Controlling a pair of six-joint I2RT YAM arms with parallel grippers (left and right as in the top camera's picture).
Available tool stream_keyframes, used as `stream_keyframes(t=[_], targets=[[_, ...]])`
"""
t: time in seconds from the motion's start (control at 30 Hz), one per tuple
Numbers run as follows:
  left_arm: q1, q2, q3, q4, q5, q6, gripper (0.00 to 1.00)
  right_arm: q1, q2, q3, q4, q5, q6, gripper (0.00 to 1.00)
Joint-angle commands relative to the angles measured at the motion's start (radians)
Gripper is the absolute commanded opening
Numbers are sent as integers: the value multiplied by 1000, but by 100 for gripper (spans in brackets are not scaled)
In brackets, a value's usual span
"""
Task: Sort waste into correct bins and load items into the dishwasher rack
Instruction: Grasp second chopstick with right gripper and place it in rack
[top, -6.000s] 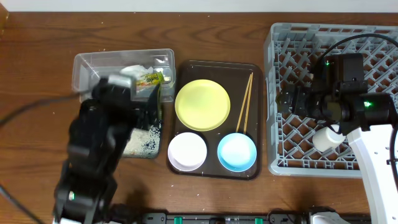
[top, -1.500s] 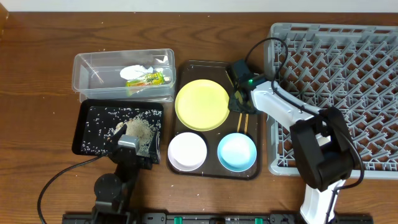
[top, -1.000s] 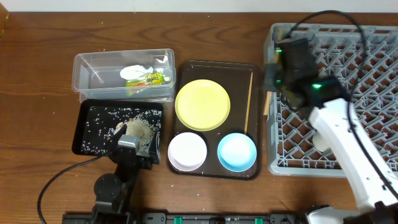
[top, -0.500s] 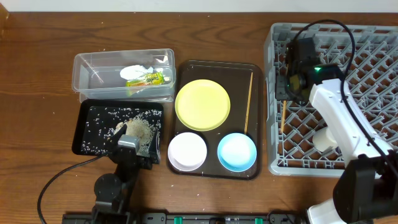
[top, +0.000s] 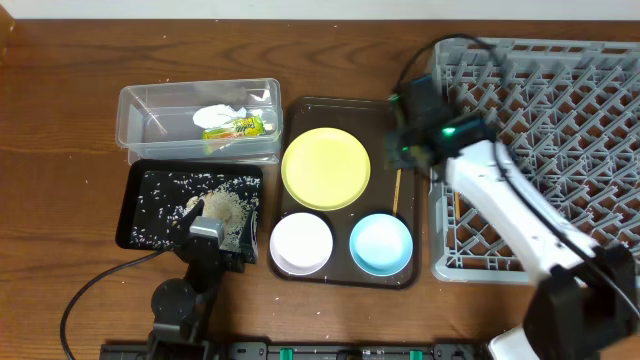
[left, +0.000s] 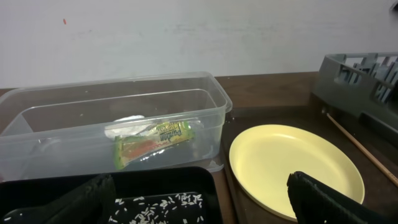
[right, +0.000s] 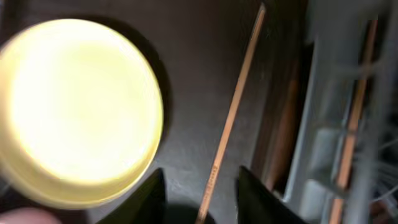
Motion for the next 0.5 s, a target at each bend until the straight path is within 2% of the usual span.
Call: stream_keyframes(t=[0.0, 0.3, 0.47], targets=[[4, -6, -27, -14, 11, 13, 91, 19, 122, 2, 24, 134, 152, 30], [4, -6, -27, -14, 11, 13, 91, 6, 317, 2, 68, 39, 185, 22], [4, -6, -27, -14, 11, 13, 91, 4, 329, 5, 47, 22, 185, 5]])
